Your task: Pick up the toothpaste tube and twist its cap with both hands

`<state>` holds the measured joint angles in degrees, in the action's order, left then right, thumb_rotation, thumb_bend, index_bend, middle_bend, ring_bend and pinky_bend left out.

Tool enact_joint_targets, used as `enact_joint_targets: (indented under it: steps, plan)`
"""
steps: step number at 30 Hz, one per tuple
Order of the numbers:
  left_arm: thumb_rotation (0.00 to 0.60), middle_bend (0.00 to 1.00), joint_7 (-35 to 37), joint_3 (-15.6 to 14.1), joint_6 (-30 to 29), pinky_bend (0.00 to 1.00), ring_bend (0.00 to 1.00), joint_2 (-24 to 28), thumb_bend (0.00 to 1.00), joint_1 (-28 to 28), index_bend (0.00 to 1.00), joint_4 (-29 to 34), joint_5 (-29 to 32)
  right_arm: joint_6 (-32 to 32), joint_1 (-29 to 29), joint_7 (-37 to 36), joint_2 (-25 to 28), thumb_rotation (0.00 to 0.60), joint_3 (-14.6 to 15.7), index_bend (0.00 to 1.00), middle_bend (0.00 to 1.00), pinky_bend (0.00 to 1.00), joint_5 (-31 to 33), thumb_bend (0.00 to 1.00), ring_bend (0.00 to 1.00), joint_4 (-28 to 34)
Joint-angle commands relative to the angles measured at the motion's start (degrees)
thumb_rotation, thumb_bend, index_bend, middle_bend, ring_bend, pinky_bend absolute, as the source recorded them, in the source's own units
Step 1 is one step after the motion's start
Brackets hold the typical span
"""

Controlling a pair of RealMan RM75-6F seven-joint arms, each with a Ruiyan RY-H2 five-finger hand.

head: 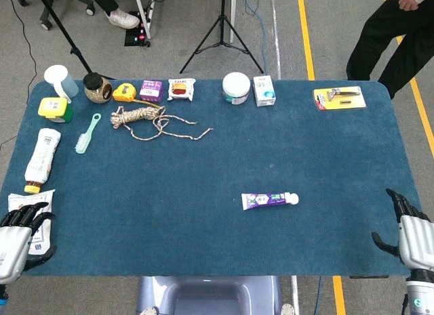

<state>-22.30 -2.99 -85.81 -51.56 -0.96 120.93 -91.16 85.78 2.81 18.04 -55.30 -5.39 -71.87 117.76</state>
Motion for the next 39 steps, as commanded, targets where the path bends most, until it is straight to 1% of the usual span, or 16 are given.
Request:
enact_joint_targets:
  steps: [1, 6, 11, 24, 32, 39]
  plan:
    - [0.600, 0.21, 0.19, 0.00, -0.06, 0.21, 0.17, -0.03, 0.18, 0.00, 0.32, -0.07, -0.09, 0.07, -0.04, 0.06, -0.01, 0.600, 0.07, 0.09, 0.17, 0.30, -0.10, 0.29, 0.27, 0.05]
    - [0.600, 0.21, 0.80, -0.31, 0.26, 0.21, 0.17, -0.38, 0.18, -0.07, 0.32, -0.58, 0.17, 0.19, -0.09, 0.23, 0.01, 0.600, 0.10, 0.09, 0.17, 0.30, -0.03, 0.29, 0.27, 0.12]
    - [0.600, 0.21, 1.39, 0.07, -1.70, 0.21, 0.17, -0.75, 0.18, -0.77, 0.32, -1.20, -0.33, 0.46, -0.20, 0.04, -0.06, 0.600, 0.14, 0.09, 0.17, 0.30, -0.40, 0.29, 0.27, 0.22]
    - [0.600, 0.21, 1.97, 0.20, -1.82, 0.21, 0.17, -0.99, 0.18, -0.71, 0.32, -1.63, -0.53, 1.19, -0.80, 0.13, 0.19, 0.600, 0.49, 0.09, 0.17, 0.30, -0.79, 0.29, 0.27, 0.71]
    - [0.600, 0.21, 2.03, 0.79, -2.73, 0.21, 0.17, -0.79, 0.18, -0.58, 0.32, -1.66, -1.47, 0.77, -0.69, -0.47, 0.08, 0.600, 0.44, 0.09, 0.17, 0.30, -0.75, 0.29, 0.27, 0.15]
    - [0.600, 0.21, 2.00, 1.21, -3.26, 0.21, 0.17, -0.56, 0.18, -0.47, 0.32, -1.42, -2.01, 0.07, 0.11, -0.89, 0.13, 0.600, -0.43, 0.08, 0.17, 0.30, -0.14, 0.29, 0.27, -0.42]
